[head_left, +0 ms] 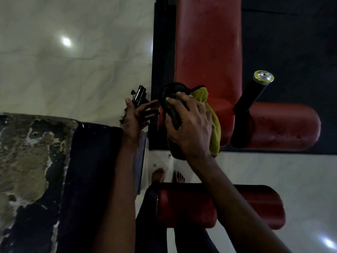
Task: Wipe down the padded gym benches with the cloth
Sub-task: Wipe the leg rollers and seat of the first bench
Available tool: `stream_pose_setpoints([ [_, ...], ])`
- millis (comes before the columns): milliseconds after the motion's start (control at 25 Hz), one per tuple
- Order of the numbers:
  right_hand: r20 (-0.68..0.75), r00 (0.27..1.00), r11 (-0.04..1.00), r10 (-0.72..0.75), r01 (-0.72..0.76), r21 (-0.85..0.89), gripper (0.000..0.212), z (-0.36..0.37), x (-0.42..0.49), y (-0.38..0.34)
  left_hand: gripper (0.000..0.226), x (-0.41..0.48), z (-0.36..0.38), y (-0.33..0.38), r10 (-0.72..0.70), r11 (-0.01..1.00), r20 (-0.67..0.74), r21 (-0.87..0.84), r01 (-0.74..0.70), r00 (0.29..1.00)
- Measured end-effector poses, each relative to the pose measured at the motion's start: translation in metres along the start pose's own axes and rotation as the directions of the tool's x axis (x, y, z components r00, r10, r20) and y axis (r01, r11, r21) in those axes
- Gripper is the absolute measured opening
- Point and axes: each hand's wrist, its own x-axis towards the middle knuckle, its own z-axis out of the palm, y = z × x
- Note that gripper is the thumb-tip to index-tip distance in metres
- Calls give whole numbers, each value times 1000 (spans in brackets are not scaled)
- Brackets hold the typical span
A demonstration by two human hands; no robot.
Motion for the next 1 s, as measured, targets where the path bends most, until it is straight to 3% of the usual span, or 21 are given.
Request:
stream_pose_setpoints([
  [120,-33,997,997,73,-72,33,33,9,29,-13,95,7,-3,1,24,997,-98,-68,-30,995],
  [240,-56,998,1000,-17,17,-4,37,14,18,-12,92,13,-3,6,20,993,-197,-108,-42,980],
  [440,-121,942,950,-312,312,-18,45,23,-56,30,92,2,3,27,84,988,-109,-117,-97,990],
  [520,-131,931,940,-341,336,-61,50,27,-70,46,77,-4,9,31,114,993,-54,-21,-116,992],
  [640,-257,952,985,-167,151,-80,54,16,-71,66,34,-7,21,25,209,957,35,199,-212,977],
  [760,-372,924,996,87,-73,51,54,9,-55,64,28,-8,23,7,290,937,51,189,-295,956],
  [880,-350,930,993,114,-97,66,58,26,-56,29,28,-8,19,5,249,962,45,104,-253,967],
  [1000,-310,951,999,8,9,52,61,40,-69,21,25,-1,15,12,209,967,52,140,-215,976],
])
